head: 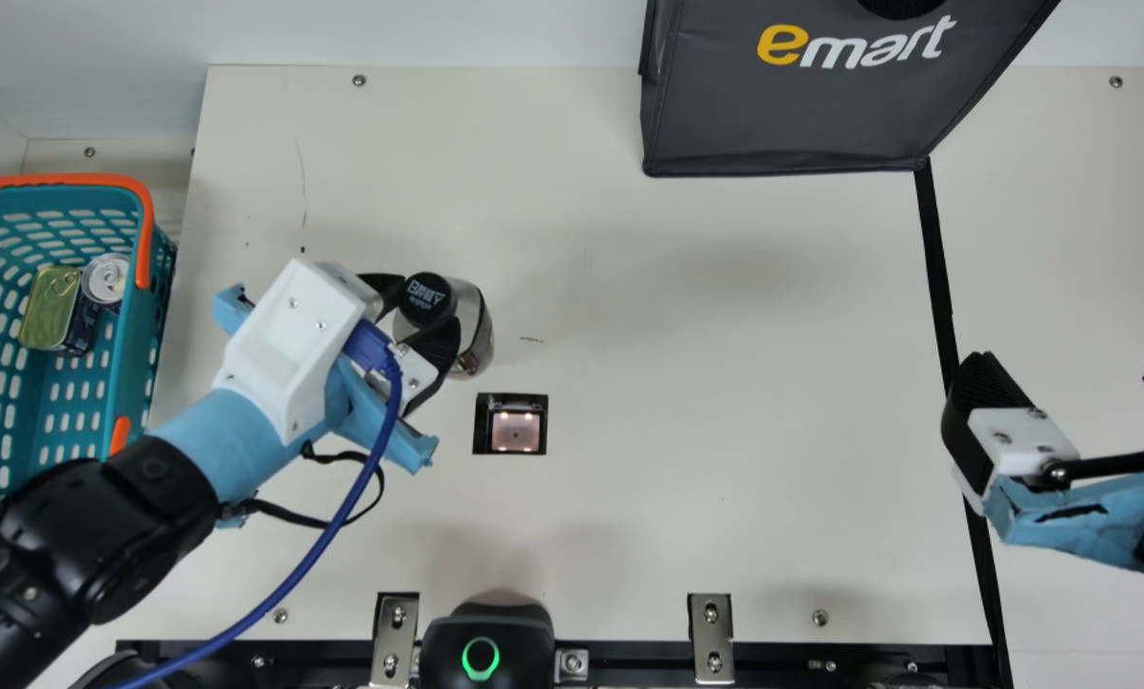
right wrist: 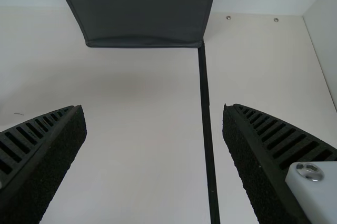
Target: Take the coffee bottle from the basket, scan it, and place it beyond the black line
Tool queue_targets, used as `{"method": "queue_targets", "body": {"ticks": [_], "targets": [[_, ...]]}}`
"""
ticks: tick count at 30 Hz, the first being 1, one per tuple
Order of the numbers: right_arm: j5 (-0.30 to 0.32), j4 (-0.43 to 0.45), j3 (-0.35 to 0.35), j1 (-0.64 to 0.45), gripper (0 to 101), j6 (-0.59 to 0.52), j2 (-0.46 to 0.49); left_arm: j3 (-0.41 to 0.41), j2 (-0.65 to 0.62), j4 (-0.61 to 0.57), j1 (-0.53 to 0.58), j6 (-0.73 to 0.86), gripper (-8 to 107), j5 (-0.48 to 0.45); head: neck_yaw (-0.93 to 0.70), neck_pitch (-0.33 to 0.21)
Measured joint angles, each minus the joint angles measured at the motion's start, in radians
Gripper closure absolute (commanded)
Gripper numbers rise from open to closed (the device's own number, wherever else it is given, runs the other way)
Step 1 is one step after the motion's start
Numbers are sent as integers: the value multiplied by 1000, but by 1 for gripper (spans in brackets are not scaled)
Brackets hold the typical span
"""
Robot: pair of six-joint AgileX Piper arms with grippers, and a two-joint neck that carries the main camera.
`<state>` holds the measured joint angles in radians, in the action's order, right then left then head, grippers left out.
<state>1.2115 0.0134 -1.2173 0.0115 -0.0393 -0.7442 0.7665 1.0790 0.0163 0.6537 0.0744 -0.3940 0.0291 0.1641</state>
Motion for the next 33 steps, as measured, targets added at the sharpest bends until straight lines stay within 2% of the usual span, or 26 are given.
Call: {"method": "queue_targets", "body": {"ticks": [18, 27, 33], "targets": [[1, 0, 0, 0, 11, 0, 0, 67, -9, -439, -131, 552, 89, -155, 0, 0], [1, 0, 0, 0, 11, 0, 0, 69, 9, -604, -228, 792, 89, -223, 0, 0], [1, 0, 0, 0, 11, 0, 0, 59, 16, -681, -253, 902, 89, -255, 0, 0]]}}
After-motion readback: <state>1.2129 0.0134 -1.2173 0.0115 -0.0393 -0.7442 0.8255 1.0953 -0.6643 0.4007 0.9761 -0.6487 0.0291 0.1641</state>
